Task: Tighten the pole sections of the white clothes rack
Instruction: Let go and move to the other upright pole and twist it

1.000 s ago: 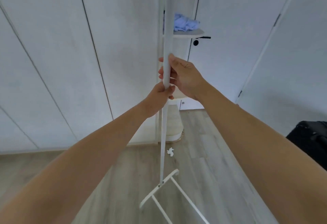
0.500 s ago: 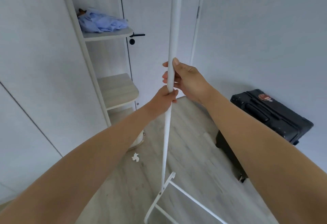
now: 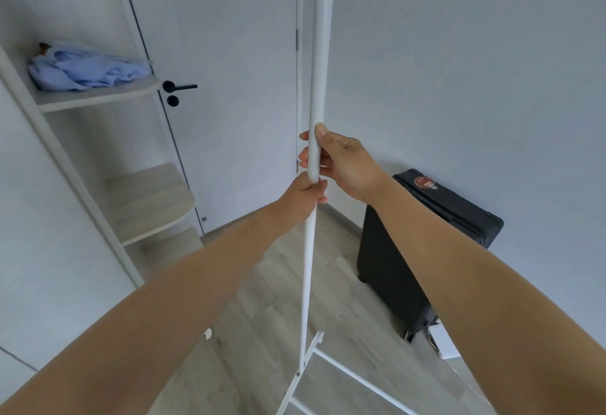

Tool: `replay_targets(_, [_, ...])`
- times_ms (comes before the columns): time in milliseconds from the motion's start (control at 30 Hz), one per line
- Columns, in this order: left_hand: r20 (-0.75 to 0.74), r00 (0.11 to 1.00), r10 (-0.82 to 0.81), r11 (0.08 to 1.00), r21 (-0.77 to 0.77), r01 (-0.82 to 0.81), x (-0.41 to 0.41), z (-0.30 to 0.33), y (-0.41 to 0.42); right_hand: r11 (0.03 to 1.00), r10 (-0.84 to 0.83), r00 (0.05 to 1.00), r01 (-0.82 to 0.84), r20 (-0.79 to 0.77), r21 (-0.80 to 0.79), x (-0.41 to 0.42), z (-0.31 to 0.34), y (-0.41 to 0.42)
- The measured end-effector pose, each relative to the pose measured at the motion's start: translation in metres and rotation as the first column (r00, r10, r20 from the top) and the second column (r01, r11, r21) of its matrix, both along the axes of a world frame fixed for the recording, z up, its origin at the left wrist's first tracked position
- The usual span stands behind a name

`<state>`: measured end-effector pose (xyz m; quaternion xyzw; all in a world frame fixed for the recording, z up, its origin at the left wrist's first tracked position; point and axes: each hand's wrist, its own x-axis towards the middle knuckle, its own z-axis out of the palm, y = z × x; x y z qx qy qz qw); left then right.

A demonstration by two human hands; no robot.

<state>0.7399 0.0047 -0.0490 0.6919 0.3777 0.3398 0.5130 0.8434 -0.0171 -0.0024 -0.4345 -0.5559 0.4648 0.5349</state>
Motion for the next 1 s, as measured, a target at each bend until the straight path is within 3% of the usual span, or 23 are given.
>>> replay_targets(133, [-0.078,0.997,-0.028,0.999,-0.041,0.025,0.037,-0.002,0.003,0.998,-0.064,0.998,0.064,0.007,-0.006,0.035,-0.004,-0.002])
replay_targets(300, [-0.095,0.987,-0.127,0.991,0.026,0.130,0.071,-0.005,0.009,0.988,-0.153,0.988,0.153,0.019,-0.014,0.067,-0.005,-0.004])
replay_targets(500, [-0.151,0.973,-0.172,0.984,0.016,0.176,0.080,-0.006,0.026,0.977,-0.212,0.957,0.213,0.196,0.018,0.076,-0.003,0.004])
replay_targets(700, [-0.201,0.936,-0.288,0.950,0.062,0.306,0.091,-0.007,0.058,0.922,-0.388,0.854,0.364,0.348,0.134,0.081,0.004,0.019])
replay_targets(1000, [-0.253,0.860,-0.443,0.850,0.188,0.493,0.151,0.000,0.100,0.771,-0.630,0.693,0.614,0.352,0.170,0.118,0.008,0.042])
